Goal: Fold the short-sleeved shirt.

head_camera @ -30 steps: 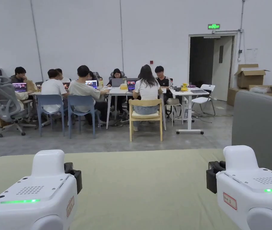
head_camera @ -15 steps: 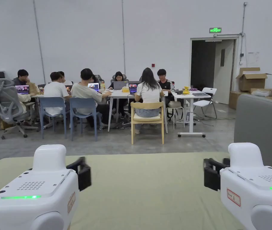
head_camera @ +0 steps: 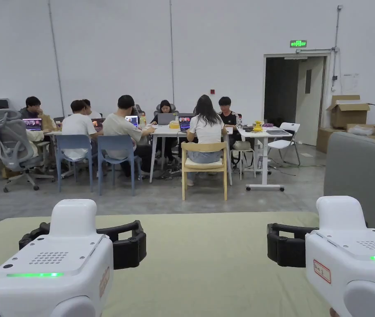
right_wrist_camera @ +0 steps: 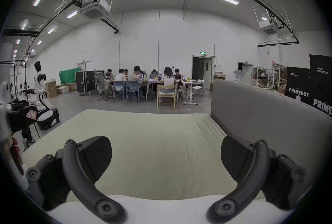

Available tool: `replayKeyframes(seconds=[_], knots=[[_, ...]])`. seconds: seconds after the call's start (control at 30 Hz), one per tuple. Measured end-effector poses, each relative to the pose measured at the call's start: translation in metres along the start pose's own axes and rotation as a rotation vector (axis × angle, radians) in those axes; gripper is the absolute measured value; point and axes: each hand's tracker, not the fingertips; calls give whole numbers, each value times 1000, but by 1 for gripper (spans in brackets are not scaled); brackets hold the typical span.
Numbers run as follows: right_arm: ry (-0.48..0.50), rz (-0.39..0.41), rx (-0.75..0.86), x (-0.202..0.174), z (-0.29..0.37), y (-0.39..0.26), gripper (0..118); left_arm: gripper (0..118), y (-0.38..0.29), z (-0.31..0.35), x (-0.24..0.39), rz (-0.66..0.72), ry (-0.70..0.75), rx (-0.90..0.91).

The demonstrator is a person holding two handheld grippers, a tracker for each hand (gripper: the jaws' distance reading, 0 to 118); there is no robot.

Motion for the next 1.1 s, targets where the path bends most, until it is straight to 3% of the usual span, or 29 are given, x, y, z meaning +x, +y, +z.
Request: replayKeyframes(seconds=[0.23,0.4,0.7,1.1], knots=[[-57,10,-36,-8,-6,-2,118,118,0,-1,-1,-2,4,-18],[-9,-26,-44,-4,-6,-5,118,118,-2,0,-1,3,1,-22],[-52,20,-17,-14,-2,-4,118,118,-3,-2,-2,10,2,-28],[-48,-11,-18,-12,-4,-4,118,118,-4,-4,0,-1,-10,-34]])
